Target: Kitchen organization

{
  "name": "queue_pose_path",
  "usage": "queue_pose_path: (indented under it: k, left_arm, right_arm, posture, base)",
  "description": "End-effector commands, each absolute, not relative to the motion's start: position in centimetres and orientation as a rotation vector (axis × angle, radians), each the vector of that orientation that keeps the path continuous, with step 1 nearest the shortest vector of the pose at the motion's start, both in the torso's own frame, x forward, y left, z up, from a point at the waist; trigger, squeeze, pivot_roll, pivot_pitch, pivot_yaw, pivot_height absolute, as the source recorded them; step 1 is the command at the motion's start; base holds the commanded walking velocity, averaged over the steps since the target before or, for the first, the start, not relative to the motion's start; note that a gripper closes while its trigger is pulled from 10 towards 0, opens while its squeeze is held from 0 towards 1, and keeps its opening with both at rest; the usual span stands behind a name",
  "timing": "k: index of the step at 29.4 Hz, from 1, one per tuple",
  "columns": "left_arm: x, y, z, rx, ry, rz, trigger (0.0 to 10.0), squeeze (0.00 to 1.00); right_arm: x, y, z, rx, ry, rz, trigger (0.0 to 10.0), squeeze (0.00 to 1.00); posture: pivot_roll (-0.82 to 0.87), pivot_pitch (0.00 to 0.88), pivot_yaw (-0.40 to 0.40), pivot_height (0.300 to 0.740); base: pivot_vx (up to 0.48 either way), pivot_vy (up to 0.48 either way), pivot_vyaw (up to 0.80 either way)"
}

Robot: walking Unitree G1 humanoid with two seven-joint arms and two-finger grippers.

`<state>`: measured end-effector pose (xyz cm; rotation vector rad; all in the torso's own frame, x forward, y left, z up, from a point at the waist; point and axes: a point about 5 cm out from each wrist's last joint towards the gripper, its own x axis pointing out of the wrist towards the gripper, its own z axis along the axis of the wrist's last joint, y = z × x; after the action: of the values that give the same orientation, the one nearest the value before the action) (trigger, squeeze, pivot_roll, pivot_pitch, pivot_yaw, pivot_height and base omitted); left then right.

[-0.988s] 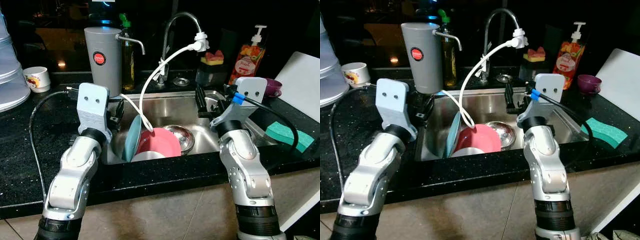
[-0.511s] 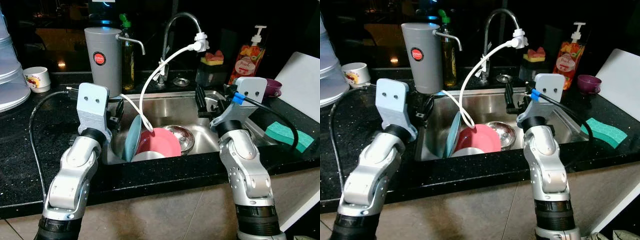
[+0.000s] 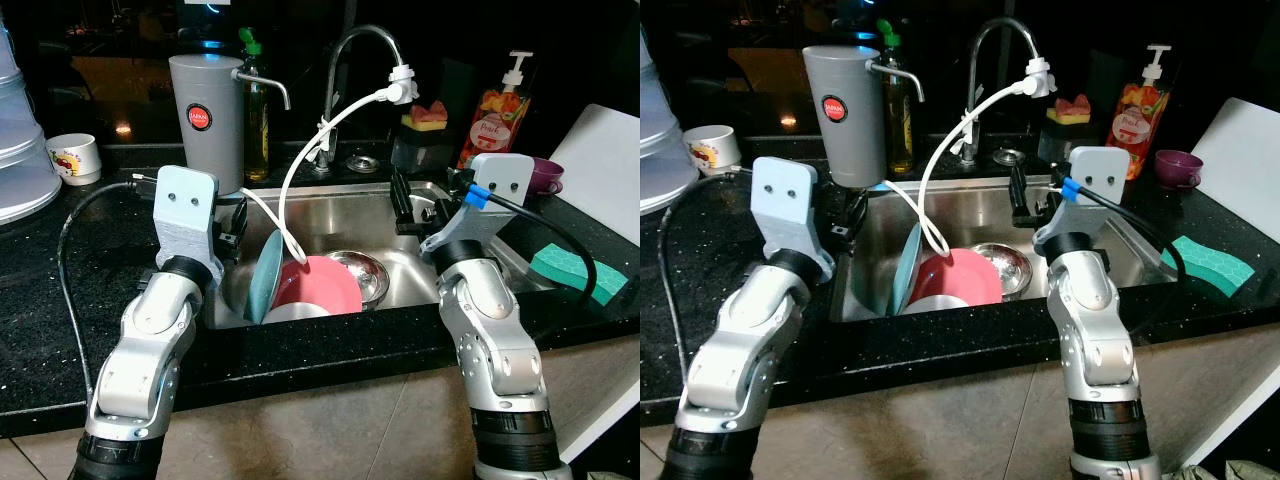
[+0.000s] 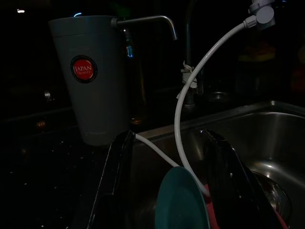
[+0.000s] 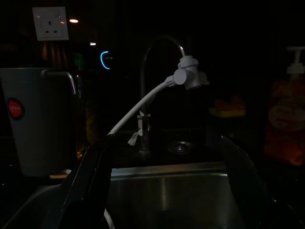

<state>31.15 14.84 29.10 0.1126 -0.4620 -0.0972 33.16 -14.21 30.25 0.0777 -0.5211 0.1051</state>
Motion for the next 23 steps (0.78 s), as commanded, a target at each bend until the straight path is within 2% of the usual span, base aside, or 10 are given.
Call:
queue_pose_path:
  k: [1, 17, 20, 21, 23]
  left_arm:
    - [31.1, 15.0, 29.0, 0.131, -0.461, -0.087, 10.0, 0.0]
    - [30.7, 15.0, 28.3, 0.124, -0.447, -0.077, 10.0, 0.0]
    - [30.8, 16.9, 27.9, 0.062, -0.41, 0.026, 10.0, 0.0]
    - [30.8, 16.9, 27.9, 0.062, -0.41, 0.026, 10.0, 0.0]
    - [30.8, 18.7, 27.7, 0.075, -0.4, 0.104, 10.0, 0.0]
  right_arm:
    - [33.2, -14.2, 30.2, 0.081, -0.518, 0.104, 10.0, 0.0]
    - [32.9, -14.6, 28.6, 0.073, -0.472, 0.076, 10.0, 0.0]
    - [33.0, -14.7, 28.5, 0.065, -0.472, 0.066, 10.0, 0.0]
    - [33.0, -14.7, 28.5, 0.065, -0.472, 0.066, 10.0, 0.0]
    - [33.0, -14.8, 28.6, 0.06, -0.475, 0.059, 10.0, 0.0]
  posture:
    - [0.09, 0.082, -0.068, 0.74]
    - [0.08, 0.084, -0.049, 0.74]
    - [0.08, 0.083, -0.049, 0.74]
    - [0.08, 0.083, -0.049, 0.74]
    - [0.08, 0.08, -0.048, 0.74]
  base:
    - [0.0, 0.0, 0.0]
    - [0.0, 0.0, 0.0]
    - [0.0, 0.0, 0.0]
    - [0.0, 0.0, 0.0]
    - [0.0, 0.0, 0.0]
